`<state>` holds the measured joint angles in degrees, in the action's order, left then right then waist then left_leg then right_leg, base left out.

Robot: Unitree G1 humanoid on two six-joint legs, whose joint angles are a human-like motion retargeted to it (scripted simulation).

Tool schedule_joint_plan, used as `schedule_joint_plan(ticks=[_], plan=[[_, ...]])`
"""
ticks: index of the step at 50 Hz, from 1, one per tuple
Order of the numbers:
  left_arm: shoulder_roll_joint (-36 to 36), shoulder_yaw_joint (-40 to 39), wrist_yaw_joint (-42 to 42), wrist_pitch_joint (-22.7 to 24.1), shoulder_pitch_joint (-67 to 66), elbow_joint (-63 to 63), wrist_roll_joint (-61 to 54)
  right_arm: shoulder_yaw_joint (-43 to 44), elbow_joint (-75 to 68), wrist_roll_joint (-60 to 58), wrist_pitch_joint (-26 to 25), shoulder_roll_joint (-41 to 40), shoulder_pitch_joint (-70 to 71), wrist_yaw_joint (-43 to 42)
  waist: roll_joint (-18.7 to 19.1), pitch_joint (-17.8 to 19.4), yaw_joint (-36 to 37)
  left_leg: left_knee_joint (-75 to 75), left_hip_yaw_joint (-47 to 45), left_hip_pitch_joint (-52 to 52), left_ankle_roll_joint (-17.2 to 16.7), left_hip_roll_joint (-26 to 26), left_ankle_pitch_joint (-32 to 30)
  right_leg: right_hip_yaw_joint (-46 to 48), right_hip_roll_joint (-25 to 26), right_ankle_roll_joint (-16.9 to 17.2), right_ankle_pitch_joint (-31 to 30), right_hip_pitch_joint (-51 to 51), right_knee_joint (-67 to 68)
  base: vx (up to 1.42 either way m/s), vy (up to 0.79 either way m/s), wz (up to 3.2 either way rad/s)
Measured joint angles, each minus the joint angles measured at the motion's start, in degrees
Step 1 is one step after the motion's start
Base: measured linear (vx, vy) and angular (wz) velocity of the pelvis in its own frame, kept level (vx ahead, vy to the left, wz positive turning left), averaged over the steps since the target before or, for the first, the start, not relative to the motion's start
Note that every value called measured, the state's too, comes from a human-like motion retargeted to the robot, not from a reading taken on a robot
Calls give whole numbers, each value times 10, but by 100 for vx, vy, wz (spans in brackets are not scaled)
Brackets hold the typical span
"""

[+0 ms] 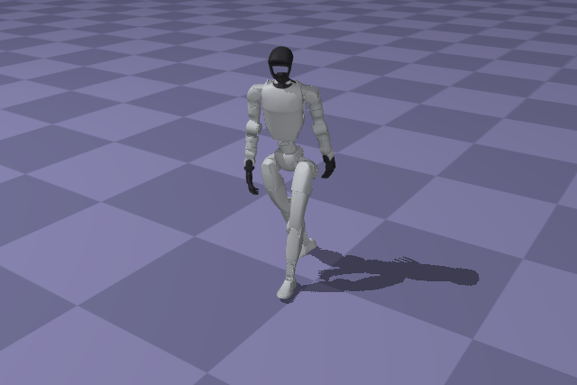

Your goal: Walk run

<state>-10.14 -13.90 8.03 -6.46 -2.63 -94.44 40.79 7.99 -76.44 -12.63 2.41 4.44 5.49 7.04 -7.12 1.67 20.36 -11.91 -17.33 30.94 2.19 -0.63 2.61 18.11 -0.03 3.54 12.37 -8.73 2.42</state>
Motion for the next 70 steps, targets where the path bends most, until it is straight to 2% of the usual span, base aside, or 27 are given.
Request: schedule_joint_plan(ticks=[3, 6, 9, 11, 12, 15, 16, 21, 25, 27, 30, 33, 35, 37, 40, 42, 45, 46, 48, 50, 53, 55, 60, 63, 65, 68, 70], plan=[[3, 10, -1, 0, 5, 10, -3, 2, -24, -23, -11, 9, -24, 0, 1, -13, 28, -28, -5, -18, 17, 9, -30, -28, -13, 31, -44, -19, 24, 80, 22, -99], [3, 28, -36, -10, 8, 23, -11, 9, -49, -52, -20, 6, -49, -21, 7, -33, 14, -74, 5, -26, 29, 27, -6, -13, -29, 51, -141, -23, 67, 74, 20, -49], [2, 62, -87, 9, 13, 34, -14, 22, -72, -51, -24, 5, -77, -34, 31, -51, 7, -66, 10, -73, 42, 46, 27, 0, -32, 28, -259, -2, 156, 78, 23, -34], [2, 75, -96, 22, 25, 39, -14, 28, -79, -46, -29, 7, -89, -31, 54, -57, 2, -57, 9, -104, 44, 66, 46, 22, -34, -9, -307, 31, 247, 68, 22, -58], [2, 77, -92, 26, 35, 41, -15, 30, -81, -45, -32, 7, -93, -30, 65, -58, -3, -56, 8, -119, 43, 77, 58, 37, -40, -28, -310, 52, 297, 62, 19, -68], [-3, 84, -61, 27, 72, 42, -32, 39, -83, -38, -34, 6, -97, -30, 75, -53, -19, -45, -4, -153, 43, 82, 82, 56, -62, -37, -232, 133, 407, 56, 13, -38], [-5, 88, -53, 27, 85, 42, -39, 43, -83, -33, -35, 3, -99, -28, 70, -51, -26, -31, -7, -165, 45, 71, 82, 54, -66, -29, -220, 161, 417, 35, 5, 0], [-13, 98, -36, 31, 143, 54, -57, 60, -75, -23, -34, -10, -116, -14, 42, -44, -60, 25, -10, -218, 50, 15, 88, 52, -64, -9, -156, 270, 348, 46, 6, 23], [-23, 104, -28, 42, 180, 78, -56, 61, -75, -29, -31, -15, -126, -16, 15, -28, -95, 59, 3, -272, 51, -38, 102, 17, -46, -23, -143, 326, 187, 45, 1, 48], [-27, 109, -22, 49, 191, 92, -53, 64, -83, -31, -34, -19, -128, -13, 10, -24, -104, 71, 11, -301, 46, -50, 112, 2, -33, -48, -132, 347, 114, 61, -2, 38], [-28, 113, -18, 59, 201, 106, -50, 74, -97, -33, -40, -20, -125, -2, 13, -25, -117, 81, 25, -331, 36, -51, 124, -29, -10, -47, -115, 377, 44, 66, -3, 51], [-23, 108, -19, 66, 199, 110, -53, 80, -106, -33, -48, -17, -120, 2, 17, -28, -124, 82, 31, -359, 23, -51, 138, -14, -12, -44, -116, 389, 43, 67, -6, 34], [-18, 103, -16, 66, 191, 110, -54, 81, -108, -31, -51, -14, -113, 1, 18, -33, -126, 79, 26, -370, 10, -46, 144, -7, -18, -78, -127, 395, 79, 67, -8, 21], [-17, 95, -6, 62, 170, 108, -44, 80, -108, -31, -50, -13, -110, 0, 19, -41, -134, 68, 25, -385, -5, -41, 136, 29, -36, -94, -149, 387, 109, 66, -7, 53], [-12, 68, 14, 55, 123, 118, -6, 85, -111, -32, -49, -11, -107, -1, 25, -45, -142, 42, 26, -409, -28, -26, 87, -10, -32, -108, -131, 375, 148, 99, -20, 52], [-3, 26, 11, 52, 78, 116, 7, 81, -119, -27, -49, -9, -94, -6, 14, -42, -141, -6, -10, -416, -33, -21, -4, -50, -35, -99, -101, 348, 153, 70, -8, -1], [6, -22, -4, 46, 30, 86, -15, 66, -130, -13, -48, -7, -74, -13, -34, -28, -106, -110, -93, -405, 11, -41, -134, -39, -83, -95, -77, 288, 130, 84, -14, -73], [5, -28, -5, 41, 23, 75, -23, 63, -131, -9, -48, -6, -68, -11, -48, -21, -97, -147, -109, -396, 23, -45, -147, -51, -94, -91, -70, 276, 128, 75, -15, -47], [0, -41, -7, 27, 10, 46, -39, 55, -128, -4, -50, 0, -47, -2, -78, 0, -84, -248, -137, -359, 40, -36, -124, -75, -120, -80, -51, 249, 127, 59, -14, 18], [-6, -51, -6, 16, 4, 24, -46, 50, -123, -6, -51, 5, -25, -1, -88, 13, -77, -316, -163, -317, 54, -9, -90, -68, -129, -75, -41, 224, 118, 62, -14, 38], [-14, -60, -6, -1, -10, -8, -42, 51, -95, -31, -51, 11, 7, -15, -65, 8, -81, -346, -145, -212, 40, 33, -45, -27, -96, -72, -38, 171, 71, 54, -10, 42], [-17, -60, -9, -7, -18, -18, -33, 53, -67, -27, -54, 9, 12, -27, -50, 3, -80, -323, -140, -165, 36, 47, -34, -12, -75, -70, -37, 147, 48, 55, -7, 24], [-15, -45, -18, -14, -24, -23, -2, 65, 10, 32, -21, -4, 13, -40, -14, 3, -54, -150, -138, -85, 28, 46, -6, -1, -22, -59, -22, 82, 9, 60, -2, -2], [-7, -40, -10, -14, -19, -15, 4, 66, 33, 48, -20, -7, 17, -20, 2, 6, -25, -42, -33, -38, -6, 10, -3, -11, 1, -47, -13, 41, -4, 58, 3, -57], [-1, -37, -4, -14, -15, -8, 3, 68, 35, 46, -23, -5, 19, -15, 3, 6, -13, -1, 0, -25, -11, 0, -13, -13, 1, -38, -9, 24, -8, 64, 7, -45], [6, -30, 7, -14, -5, 2, -1, 63, 24, 43, -27, -2, 16, -12, -1, 2, -1, 10, 2, -15, 2, -7, -29, -28, -5, -17, -10, 3, -2, 65, 11, -40], [9, -21, 12, -16, 3, 10, -1, 62, 13, 35, -32, -1, 10, -5, 0, -6, -2, -20, -21, -19, 30, -3, -40, -31, -8, 1, -22, -7, 4, 75, 17, -26]])
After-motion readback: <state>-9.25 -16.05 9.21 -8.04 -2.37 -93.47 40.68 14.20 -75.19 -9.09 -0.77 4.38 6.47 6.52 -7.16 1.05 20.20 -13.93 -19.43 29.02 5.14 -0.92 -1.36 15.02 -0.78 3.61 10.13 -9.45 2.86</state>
